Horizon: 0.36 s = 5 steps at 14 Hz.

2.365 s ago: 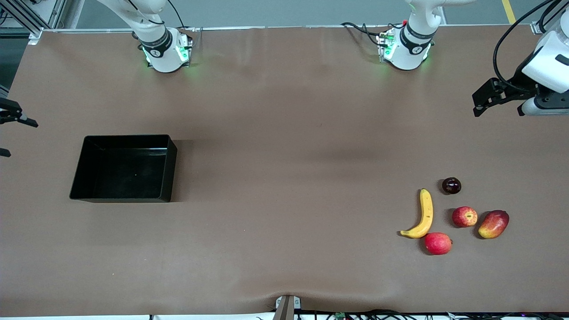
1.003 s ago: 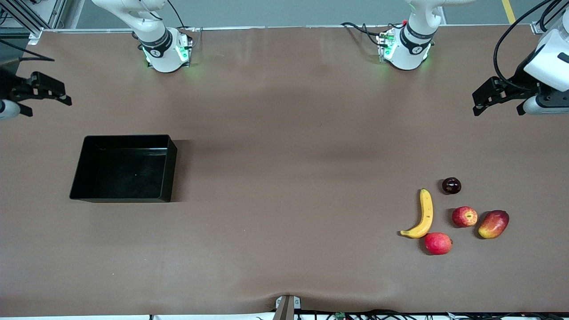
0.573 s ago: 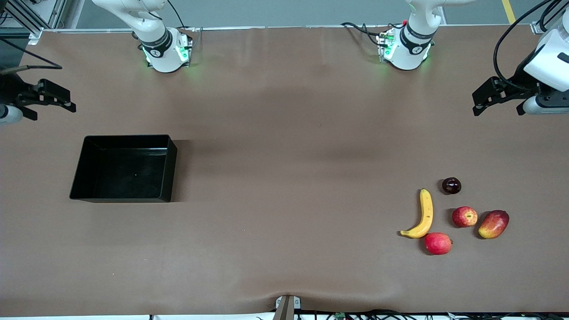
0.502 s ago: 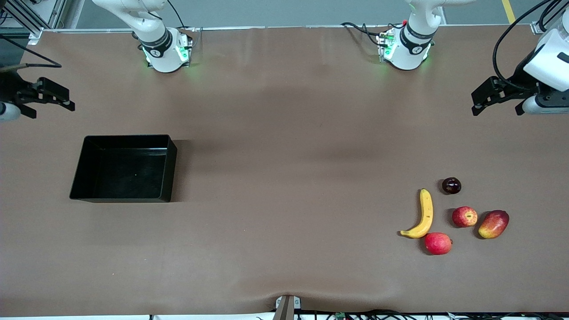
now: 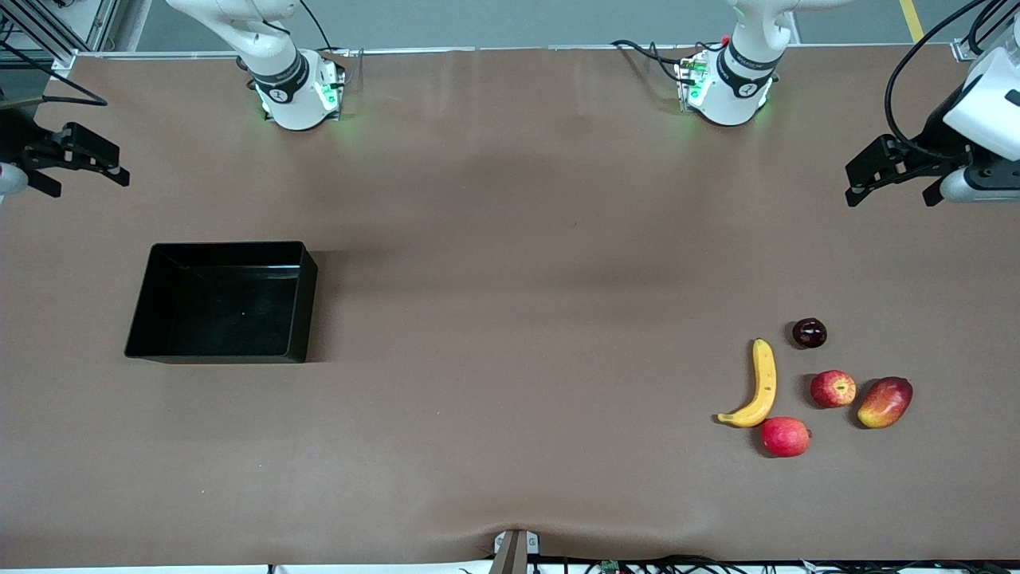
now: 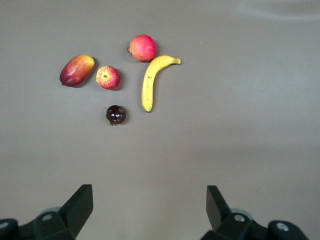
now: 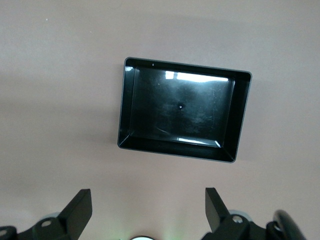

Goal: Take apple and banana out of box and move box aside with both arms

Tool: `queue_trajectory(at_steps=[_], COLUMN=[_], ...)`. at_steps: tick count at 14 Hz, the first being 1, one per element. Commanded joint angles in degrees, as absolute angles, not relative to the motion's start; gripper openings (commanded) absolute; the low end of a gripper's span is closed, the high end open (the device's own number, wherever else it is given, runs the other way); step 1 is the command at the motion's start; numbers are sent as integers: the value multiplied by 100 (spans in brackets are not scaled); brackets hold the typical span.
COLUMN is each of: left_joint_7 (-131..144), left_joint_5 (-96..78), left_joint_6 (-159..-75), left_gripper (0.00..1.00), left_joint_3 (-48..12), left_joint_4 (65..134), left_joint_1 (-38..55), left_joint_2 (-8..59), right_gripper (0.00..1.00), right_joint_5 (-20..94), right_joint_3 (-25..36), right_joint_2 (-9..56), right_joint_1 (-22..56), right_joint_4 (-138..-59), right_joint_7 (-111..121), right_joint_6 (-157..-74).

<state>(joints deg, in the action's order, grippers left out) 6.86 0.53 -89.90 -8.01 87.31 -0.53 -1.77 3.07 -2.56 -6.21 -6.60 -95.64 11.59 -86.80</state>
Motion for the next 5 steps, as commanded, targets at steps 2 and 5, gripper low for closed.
queue_trajectory(at_steps=[2, 5], left_joint_7=[606, 606], left_joint_5=[-26, -26], left_joint_6=[-8974, -8930], left_gripper=[100, 100], left_joint_3=[-782, -782], left_joint_4=[8657, 8657], left_joint_1=[-123, -123], left_joint_2=[-211, -211], right_gripper=[100, 100], right_joint_5=[387, 396], right_joint_3=[-308, -308], right_joint_2=[-712, -712], right_joint_1=[-712, -729], right_joint_4=[-9650, -9668], right_joint_7=[1055, 1055], right_joint_6=[-8727, -8736])
